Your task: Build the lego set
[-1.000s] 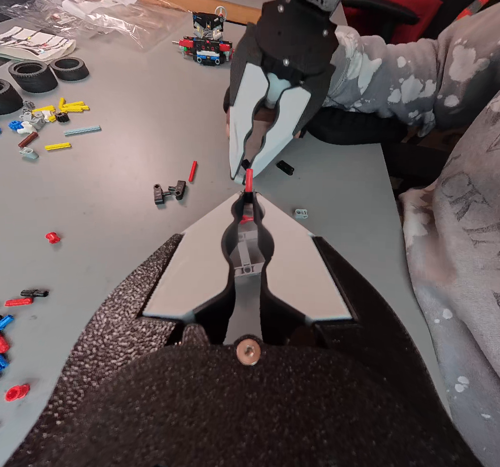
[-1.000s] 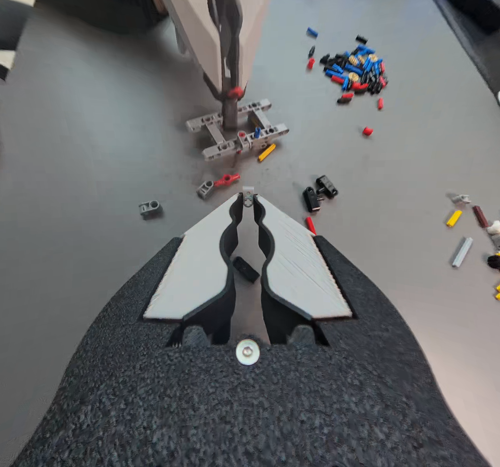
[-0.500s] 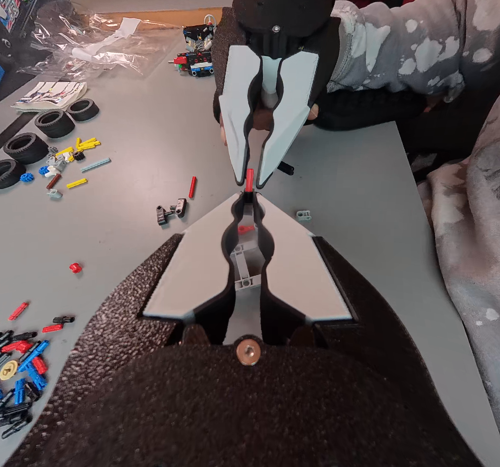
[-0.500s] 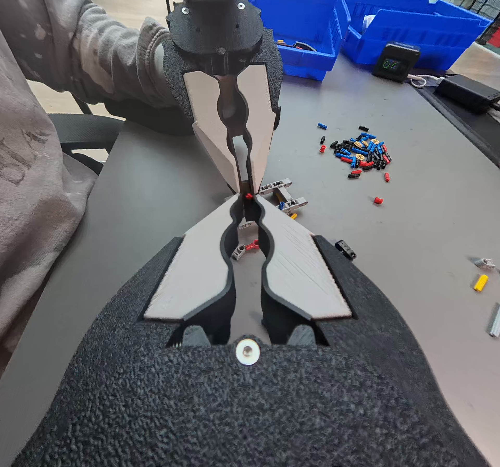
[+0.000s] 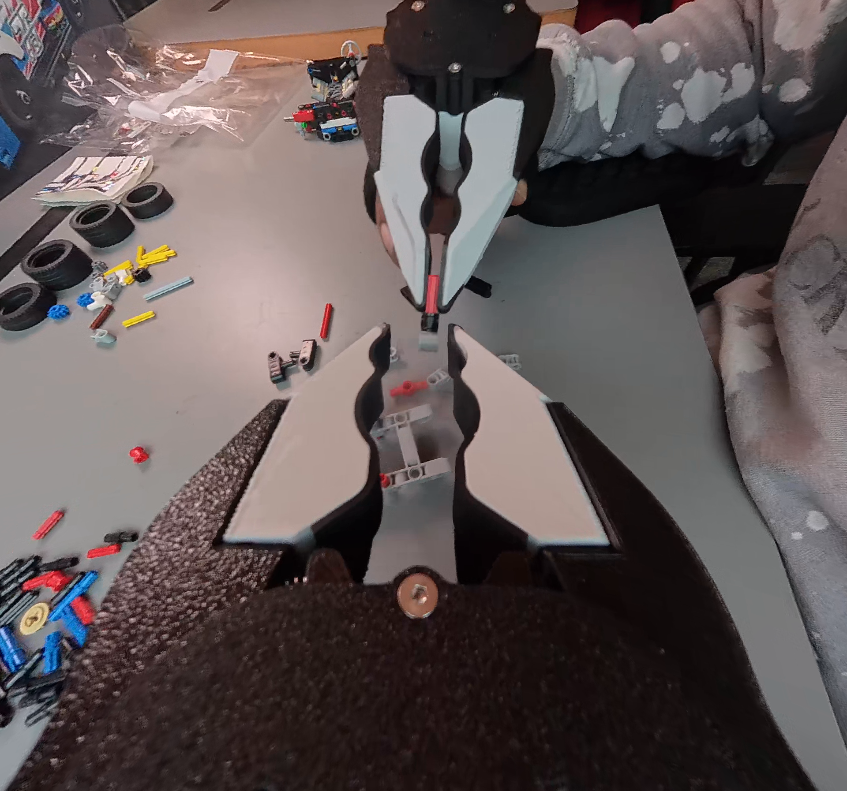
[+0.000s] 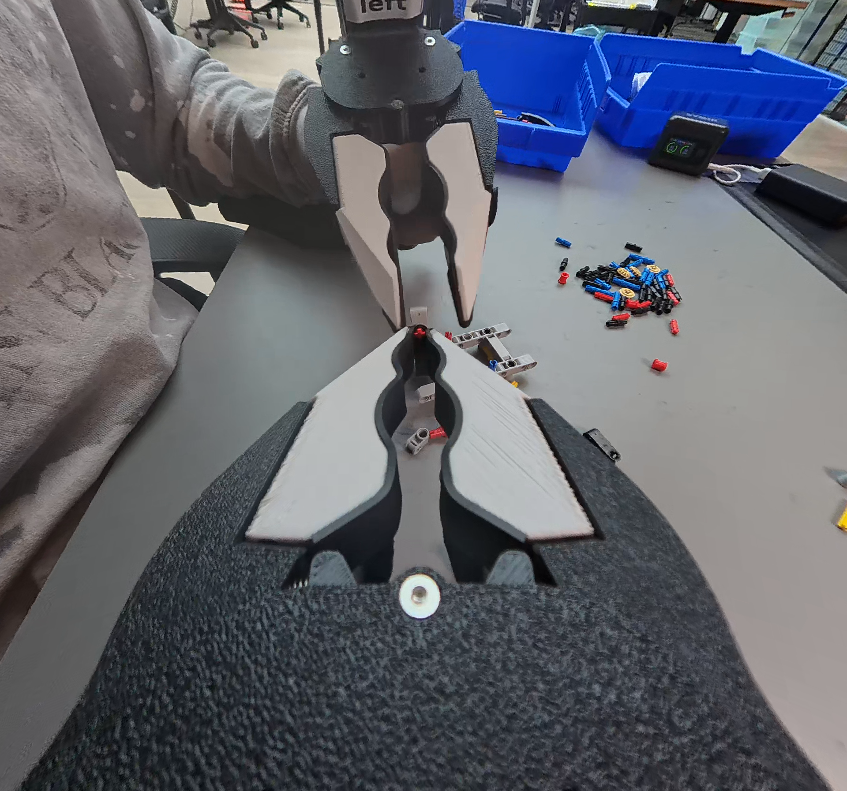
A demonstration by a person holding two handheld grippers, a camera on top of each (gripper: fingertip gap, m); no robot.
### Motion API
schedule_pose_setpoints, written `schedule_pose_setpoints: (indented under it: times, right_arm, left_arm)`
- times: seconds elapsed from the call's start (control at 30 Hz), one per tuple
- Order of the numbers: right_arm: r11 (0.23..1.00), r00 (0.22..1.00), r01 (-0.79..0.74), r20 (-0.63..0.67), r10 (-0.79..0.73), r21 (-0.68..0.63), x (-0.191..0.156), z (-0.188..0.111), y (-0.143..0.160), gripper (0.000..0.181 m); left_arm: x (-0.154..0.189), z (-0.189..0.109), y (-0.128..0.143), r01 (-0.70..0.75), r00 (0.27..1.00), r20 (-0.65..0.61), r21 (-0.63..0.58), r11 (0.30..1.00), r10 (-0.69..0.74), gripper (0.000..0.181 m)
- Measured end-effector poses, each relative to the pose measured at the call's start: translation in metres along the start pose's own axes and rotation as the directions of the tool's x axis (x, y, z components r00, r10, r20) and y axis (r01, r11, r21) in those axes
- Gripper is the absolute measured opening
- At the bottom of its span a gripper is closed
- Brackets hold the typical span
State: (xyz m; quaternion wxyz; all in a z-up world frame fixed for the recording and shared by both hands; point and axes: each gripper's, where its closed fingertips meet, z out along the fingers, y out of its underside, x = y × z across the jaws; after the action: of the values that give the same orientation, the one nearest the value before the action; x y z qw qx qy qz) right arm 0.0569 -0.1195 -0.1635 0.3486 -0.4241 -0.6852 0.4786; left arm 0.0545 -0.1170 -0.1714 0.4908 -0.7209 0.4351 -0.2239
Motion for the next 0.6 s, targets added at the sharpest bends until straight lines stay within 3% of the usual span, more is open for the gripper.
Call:
schedule_pose_setpoints:
  times: [0.1, 0.2, 0.33, 0.4, 0.6]
  right_arm:
    - [1.0, 1.0, 0.012, -0.007, -0.012, 0.005, 0.0, -0.001, -0.002, 0.004]
    - [1.0, 1.0, 0.024, 0.016, -0.024, -0.005, -0.005, 0.001, -0.001, 0.004]
    - [1.0, 1.0, 0.023, 0.004, -0.023, -0.02, -0.005, 0.001, 0.002, 0.005]
    - [0.998, 0.999, 0.04, -0.006, -0.041, -0.057, -0.005, 0.004, 0.007, 0.02]
    - [0.996, 0.999, 0.054, 0.002, -0.054, -0.069, -0.007, 0.006, 0.01, 0.008]
  left_arm:
    - [0.007, -0.002, -0.001, 0.018, 0.999, -0.048, 0.011, 1.0, -0.017, 0.025]
    - [0.01, 0.005, 0.005, -0.055, 0.998, -0.027, -0.036, 0.998, 0.054, 0.007]
    - [0.011, 0.005, 0.005, -0.06, 0.998, -0.038, -0.04, 0.997, 0.059, 0.007]
    - [0.012, 0.005, 0.003, -0.053, 0.998, -0.047, -0.027, 0.998, 0.051, 0.007]
    - [0.013, 0.006, 0.005, -0.057, 0.997, -0.05, -0.035, 0.998, 0.056, 0.007]
